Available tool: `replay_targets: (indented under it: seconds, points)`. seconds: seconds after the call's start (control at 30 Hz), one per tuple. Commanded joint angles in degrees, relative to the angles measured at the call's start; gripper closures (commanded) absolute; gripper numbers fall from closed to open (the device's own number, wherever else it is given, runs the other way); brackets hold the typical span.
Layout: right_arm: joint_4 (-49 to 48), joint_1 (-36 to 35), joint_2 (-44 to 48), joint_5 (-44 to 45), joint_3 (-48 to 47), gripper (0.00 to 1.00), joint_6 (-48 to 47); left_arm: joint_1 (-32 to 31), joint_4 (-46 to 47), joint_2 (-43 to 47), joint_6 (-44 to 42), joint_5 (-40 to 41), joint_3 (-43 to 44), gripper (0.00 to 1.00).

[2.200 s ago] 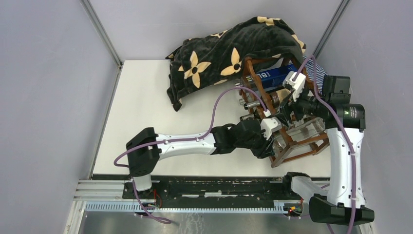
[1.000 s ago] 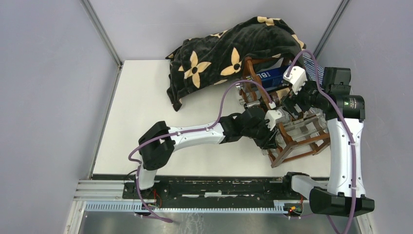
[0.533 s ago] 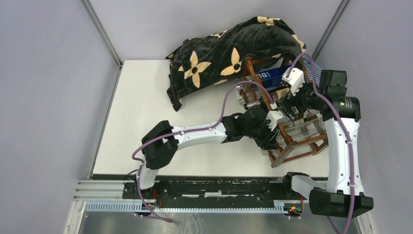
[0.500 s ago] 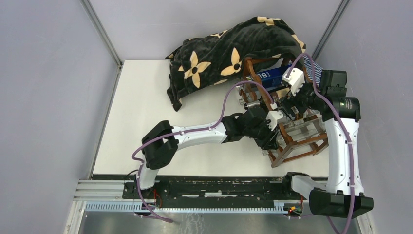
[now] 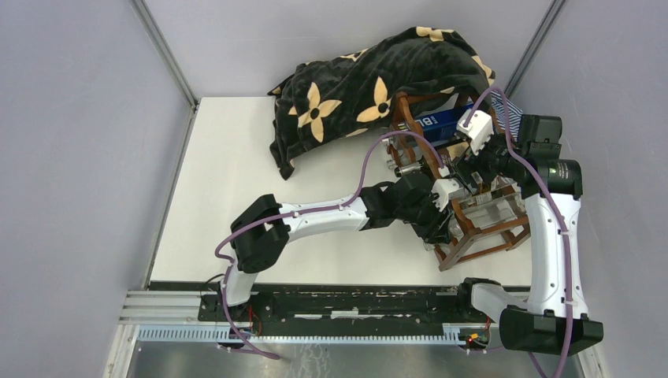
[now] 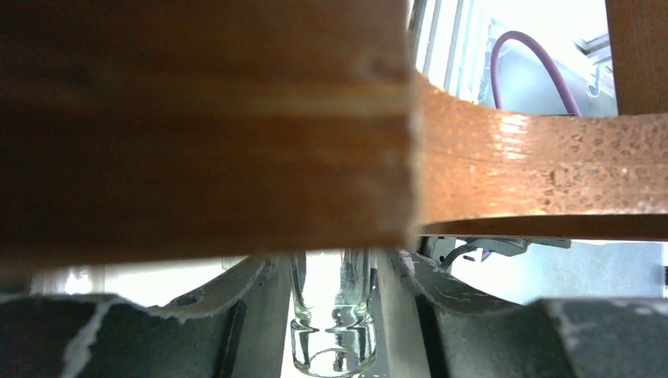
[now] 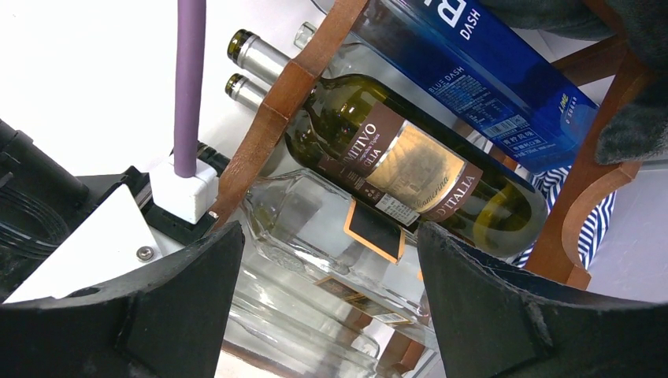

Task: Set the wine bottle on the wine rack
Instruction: Place the wine bottle in the wine rack, then reset both arms

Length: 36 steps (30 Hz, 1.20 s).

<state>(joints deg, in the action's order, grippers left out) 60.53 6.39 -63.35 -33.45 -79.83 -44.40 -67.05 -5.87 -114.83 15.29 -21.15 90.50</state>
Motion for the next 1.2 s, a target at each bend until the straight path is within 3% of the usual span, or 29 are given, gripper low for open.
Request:
replay_targets:
  seconds: [0.0, 0.3, 0.37, 0.47, 0.7, 0.9, 1.17]
  points:
    - [0.16, -0.16, 1.46, -2.54, 0.21, 0.13, 0.9, -0.35, 8.51, -0.94, 2.58, -0.91, 3.94, 0.49]
    - [0.15, -0.15, 1.39, -2.62, 0.13, 0.13, 1.07, -0.35, 9.73, 0.14, 3.27, 0.99, 2.31, 0.51]
    - [0.15, -0.14, 1.39, -2.61, 0.15, 0.13, 1.07, -0.35, 9.93, 0.46, 3.32, 1.45, 1.95, 0.54]
    - [0.11, -0.15, 1.29, -2.68, 0.1, 0.13, 1.16, -0.34, 10.78, 0.84, 4.1, 2.25, 1.51, 0.67]
    - [0.05, -0.2, 1.18, -2.79, 0.04, 0.13, 1.34, -0.35, 13.68, 0.43, 6.07, 1.9, 1.43, 0.72]
    - [-0.24, -0.15, 1.39, -2.95, 0.7, 0.13, 1.6, -0.33, 17.3, 0.17, 8.93, 1.03, 0.19, 0.71]
    - [-0.36, -0.16, 1.58, -3.13, 1.08, 0.13, 1.69, -0.28, 24.12, 2.92, 11.6, 5.15, -4.75, 0.58]
